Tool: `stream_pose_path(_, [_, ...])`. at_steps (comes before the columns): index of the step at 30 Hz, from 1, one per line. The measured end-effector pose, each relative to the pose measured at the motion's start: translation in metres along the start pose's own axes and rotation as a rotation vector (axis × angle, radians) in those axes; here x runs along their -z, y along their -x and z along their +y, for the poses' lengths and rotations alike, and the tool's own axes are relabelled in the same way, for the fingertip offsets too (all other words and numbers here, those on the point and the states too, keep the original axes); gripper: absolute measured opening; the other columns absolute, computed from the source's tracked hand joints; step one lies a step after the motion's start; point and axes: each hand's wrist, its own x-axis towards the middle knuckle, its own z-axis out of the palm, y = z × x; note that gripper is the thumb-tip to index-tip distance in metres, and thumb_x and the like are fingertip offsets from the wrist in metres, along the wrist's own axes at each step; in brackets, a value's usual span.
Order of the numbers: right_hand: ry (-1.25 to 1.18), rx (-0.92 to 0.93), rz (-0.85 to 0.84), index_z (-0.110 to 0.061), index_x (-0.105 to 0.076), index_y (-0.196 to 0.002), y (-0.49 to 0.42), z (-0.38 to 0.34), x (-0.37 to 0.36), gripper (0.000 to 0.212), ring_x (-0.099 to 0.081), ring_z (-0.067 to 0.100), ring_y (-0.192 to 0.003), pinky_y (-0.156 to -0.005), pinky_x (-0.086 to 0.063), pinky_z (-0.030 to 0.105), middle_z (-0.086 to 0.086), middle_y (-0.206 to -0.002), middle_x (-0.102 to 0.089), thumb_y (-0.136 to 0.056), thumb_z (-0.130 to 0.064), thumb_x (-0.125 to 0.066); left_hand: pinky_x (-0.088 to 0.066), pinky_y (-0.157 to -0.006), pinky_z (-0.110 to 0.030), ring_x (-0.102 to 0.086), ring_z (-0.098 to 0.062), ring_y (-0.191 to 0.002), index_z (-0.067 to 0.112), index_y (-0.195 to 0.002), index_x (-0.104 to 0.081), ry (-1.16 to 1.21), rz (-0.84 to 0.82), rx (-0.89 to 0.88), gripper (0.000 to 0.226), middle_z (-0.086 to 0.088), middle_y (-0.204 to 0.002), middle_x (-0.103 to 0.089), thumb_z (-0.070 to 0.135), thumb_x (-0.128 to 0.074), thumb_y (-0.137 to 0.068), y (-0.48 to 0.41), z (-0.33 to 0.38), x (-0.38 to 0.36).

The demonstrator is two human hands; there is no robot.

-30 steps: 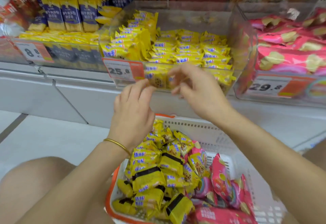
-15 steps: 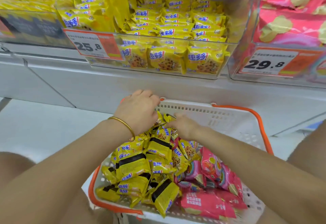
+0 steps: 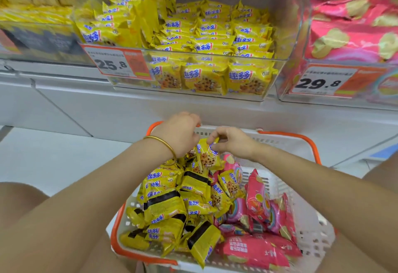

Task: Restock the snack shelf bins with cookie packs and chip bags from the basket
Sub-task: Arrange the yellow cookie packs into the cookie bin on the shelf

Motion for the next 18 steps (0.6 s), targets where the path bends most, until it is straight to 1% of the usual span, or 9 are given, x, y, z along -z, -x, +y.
stream_pose_path(2, [-0.078,0.044,-0.042,-0.014,-0.051,-0.089,0.017,-0.021,0.008,0.019,-0.056,0.022,-0.070,-0.066,-0.050,0.031,0.012,-0.080,-0.056,-0.088,0.002,-0.060,-0.039,-0.098,-0.034,-0.048,-0.025,-0.120,0.013,-0.135,-0.046,0.084,-0.047,0.022,0.046,-0.010,-0.134,-0.049,0.027,-0.055,-0.093,0.006,0.007,0.001])
stream_pose_path(4, [-0.163,0.095,-0.046,-0.013,-0.047,-0.094,0.036,-0.041,0.015,0.022,-0.057,0.012,-0.065,-0.061,-0.051,0.022,0.007,-0.077,-0.055,-0.088,0.005,-0.057,-0.041,-0.095,-0.032,-0.051,-0.024,-0.117,0.012,-0.133,-0.049,0.151,-0.064,0.023,0.047,-0.008,-0.130,-0.053,0.031,-0.058,-0.091,0.014,0.015,0.006])
stream_pose_path(7, [-0.256,0.144,0.007,-0.012,-0.044,-0.104,0.062,-0.065,0.026,0.027,-0.057,0.003,-0.058,-0.058,-0.050,0.018,0.007,-0.077,-0.056,-0.089,0.006,-0.056,-0.044,-0.075,-0.031,-0.058,-0.022,-0.090,0.010,-0.112,-0.062,0.248,-0.023,0.024,0.032,-0.010,-0.104,-0.064,0.031,-0.062,-0.088,0.028,0.028,0.025])
stream_pose_path(9, [-0.307,0.163,0.069,-0.012,-0.044,-0.112,0.076,-0.081,0.034,0.028,-0.059,0.004,-0.062,-0.060,-0.051,0.020,0.009,-0.083,-0.058,-0.090,0.000,-0.056,-0.050,-0.073,-0.036,-0.060,-0.024,-0.079,0.007,-0.101,-0.065,0.381,0.015,0.031,0.025,-0.013,-0.094,-0.067,0.028,-0.065,-0.087,0.036,0.035,0.043])
stream_pose_path(11, [-0.341,0.178,0.151,-0.014,-0.047,-0.117,0.087,-0.098,0.042,0.028,-0.062,0.007,-0.070,-0.065,-0.053,0.023,0.005,-0.089,-0.061,-0.091,-0.013,-0.058,-0.055,-0.073,-0.036,-0.063,-0.023,-0.075,0.006,-0.097,-0.064,0.526,0.078,0.019,0.021,-0.013,-0.090,-0.067,0.023,-0.065,-0.087,0.043,0.041,0.062])
stream_pose_path(13, [-0.352,0.193,0.194,-0.016,-0.048,-0.119,0.096,-0.116,0.048,0.032,-0.063,0.005,-0.072,-0.061,-0.052,0.022,-0.001,-0.088,-0.062,-0.090,-0.020,-0.060,-0.055,-0.067,-0.030,-0.061,-0.020,-0.073,0.006,-0.096,-0.062,0.641,0.176,0.001,0.016,-0.015,-0.089,-0.065,0.019,-0.063,-0.088,0.046,0.044,0.078])
stream_pose_path(16, [-0.317,0.257,0.226,-0.018,-0.046,-0.111,0.098,-0.146,0.054,0.033,-0.064,0.005,-0.065,-0.056,-0.057,0.029,0.001,-0.084,-0.060,-0.086,-0.007,-0.064,-0.051,-0.057,-0.018,-0.057,-0.013,-0.065,0.006,-0.092,-0.061,0.811,0.318,-0.037,0.007,-0.015,-0.086,-0.061,0.014,-0.060,-0.090,0.044,0.044,0.100])
stream_pose_path(17, [-0.285,0.275,0.263,-0.018,-0.046,-0.107,0.094,-0.156,0.056,0.032,-0.063,0.003,-0.061,-0.052,-0.055,0.027,0.002,-0.084,-0.060,-0.085,-0.005,-0.064,-0.051,-0.058,-0.019,-0.057,-0.010,-0.064,0.008,-0.096,-0.060,0.834,0.383,-0.039,0.009,-0.013,-0.088,-0.062,0.015,-0.060,-0.091,0.041,0.042,0.106])
stream_pose_path(18, [-0.255,0.292,0.315,-0.018,-0.046,-0.106,0.088,-0.167,0.061,0.031,-0.062,0.001,-0.058,-0.048,-0.053,0.025,0.004,-0.084,-0.060,-0.085,-0.005,-0.066,-0.053,-0.065,-0.022,-0.059,-0.009,-0.069,0.009,-0.105,-0.059,0.812,0.467,-0.028,0.016,-0.011,-0.094,-0.062,0.017,-0.060,-0.091,0.037,0.037,0.111])
